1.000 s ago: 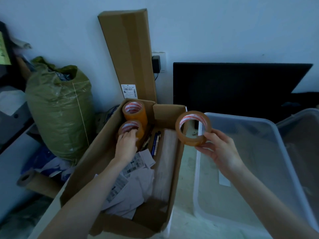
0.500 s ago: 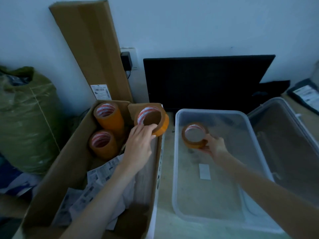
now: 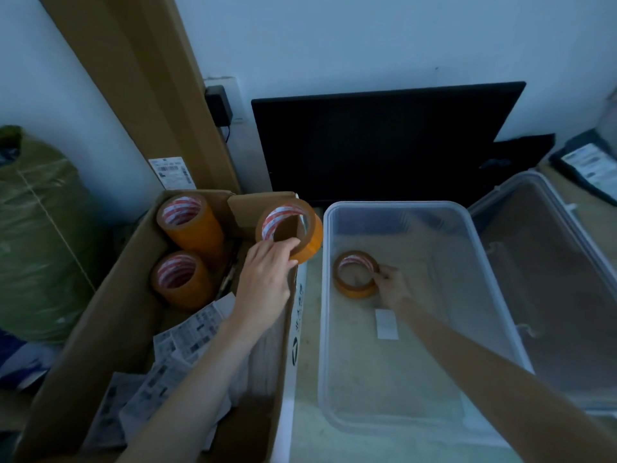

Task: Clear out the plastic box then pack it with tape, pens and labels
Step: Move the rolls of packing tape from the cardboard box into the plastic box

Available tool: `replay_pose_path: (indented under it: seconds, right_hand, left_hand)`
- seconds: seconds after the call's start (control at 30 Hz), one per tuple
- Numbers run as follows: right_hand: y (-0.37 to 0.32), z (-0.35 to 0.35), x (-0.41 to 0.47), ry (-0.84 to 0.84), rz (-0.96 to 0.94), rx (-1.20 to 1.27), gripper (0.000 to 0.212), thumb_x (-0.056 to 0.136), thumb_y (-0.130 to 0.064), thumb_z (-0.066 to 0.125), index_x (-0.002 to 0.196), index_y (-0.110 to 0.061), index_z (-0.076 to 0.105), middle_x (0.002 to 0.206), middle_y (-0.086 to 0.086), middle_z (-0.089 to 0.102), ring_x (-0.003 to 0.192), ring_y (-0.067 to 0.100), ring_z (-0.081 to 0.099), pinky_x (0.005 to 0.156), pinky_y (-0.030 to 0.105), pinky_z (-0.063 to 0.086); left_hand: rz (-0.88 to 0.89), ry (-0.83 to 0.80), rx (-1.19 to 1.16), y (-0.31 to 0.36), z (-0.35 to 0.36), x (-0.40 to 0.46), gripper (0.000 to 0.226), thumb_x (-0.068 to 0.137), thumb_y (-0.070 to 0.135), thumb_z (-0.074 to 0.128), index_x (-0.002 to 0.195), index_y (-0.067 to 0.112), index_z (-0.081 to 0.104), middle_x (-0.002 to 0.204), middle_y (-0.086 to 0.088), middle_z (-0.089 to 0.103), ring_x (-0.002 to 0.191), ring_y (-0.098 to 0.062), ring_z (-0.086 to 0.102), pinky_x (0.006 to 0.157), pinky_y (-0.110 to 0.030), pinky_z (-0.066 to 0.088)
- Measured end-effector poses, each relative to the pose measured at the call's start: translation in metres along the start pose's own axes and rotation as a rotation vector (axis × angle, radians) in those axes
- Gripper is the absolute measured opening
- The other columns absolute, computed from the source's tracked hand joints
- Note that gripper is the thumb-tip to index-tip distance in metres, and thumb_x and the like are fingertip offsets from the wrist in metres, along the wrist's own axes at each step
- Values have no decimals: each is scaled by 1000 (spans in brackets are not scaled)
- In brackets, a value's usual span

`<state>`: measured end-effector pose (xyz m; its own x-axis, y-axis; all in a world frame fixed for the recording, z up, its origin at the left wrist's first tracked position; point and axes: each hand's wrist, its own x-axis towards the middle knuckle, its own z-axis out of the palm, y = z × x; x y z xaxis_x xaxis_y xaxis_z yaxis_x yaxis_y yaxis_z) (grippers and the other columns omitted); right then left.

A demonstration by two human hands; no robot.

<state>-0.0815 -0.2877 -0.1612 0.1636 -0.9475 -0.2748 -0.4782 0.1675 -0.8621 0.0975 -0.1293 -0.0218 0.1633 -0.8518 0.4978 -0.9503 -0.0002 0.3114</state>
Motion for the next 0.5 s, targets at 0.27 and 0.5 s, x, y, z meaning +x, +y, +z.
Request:
replay_pose_path:
  seconds: [0.27, 0.5]
  right_hand:
    - [-91, -42, -49, -158, -98, 387, 27, 98, -21, 51, 122, -12, 59, 104, 4, 65, 83, 13, 64, 72, 20, 54]
    - [-125, -61, -90, -315, -184, 310, 29, 89, -16, 64, 117, -16, 59, 85, 0, 58, 62, 11, 61, 52, 28, 53]
  left_hand:
    - [200, -66, 44, 5, 14, -1, 45, 72, -10, 71, 111, 8, 60, 98, -5, 66, 101, -22, 52, 94, -35, 36]
    - [405, -53, -1, 21, 15, -4, 42, 77, -11, 46, 110, 6, 65, 103, -4, 66, 104, -21, 53, 92, -32, 36]
